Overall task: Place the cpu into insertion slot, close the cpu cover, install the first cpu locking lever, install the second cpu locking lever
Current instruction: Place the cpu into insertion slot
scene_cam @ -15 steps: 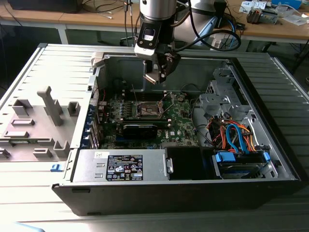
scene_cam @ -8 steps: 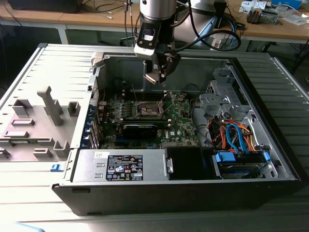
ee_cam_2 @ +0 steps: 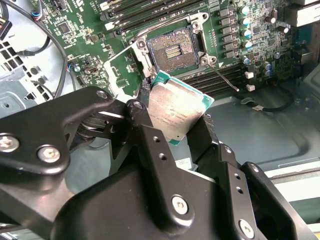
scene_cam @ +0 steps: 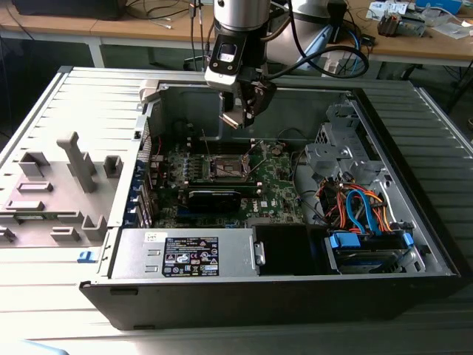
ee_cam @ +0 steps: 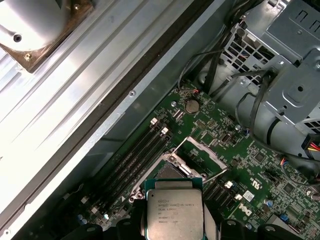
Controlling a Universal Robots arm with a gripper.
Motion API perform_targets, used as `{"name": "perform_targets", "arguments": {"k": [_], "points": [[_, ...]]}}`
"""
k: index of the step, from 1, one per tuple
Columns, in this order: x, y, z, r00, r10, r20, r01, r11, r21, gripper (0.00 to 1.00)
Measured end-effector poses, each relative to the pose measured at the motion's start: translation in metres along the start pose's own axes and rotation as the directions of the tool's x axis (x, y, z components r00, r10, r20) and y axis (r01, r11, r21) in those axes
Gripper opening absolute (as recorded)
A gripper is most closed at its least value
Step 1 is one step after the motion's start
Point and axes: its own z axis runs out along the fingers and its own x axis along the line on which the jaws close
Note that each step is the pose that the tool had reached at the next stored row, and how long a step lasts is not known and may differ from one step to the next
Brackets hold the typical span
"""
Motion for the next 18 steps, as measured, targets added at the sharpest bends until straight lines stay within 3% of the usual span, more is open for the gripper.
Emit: {"name": "perform_targets", "arguments": {"k": [18], "points": [[0.0000,0.0000,0.0001,0.9999,0.013,0.0010,-0.013,0.9999,-0.0003,0.55]]}}
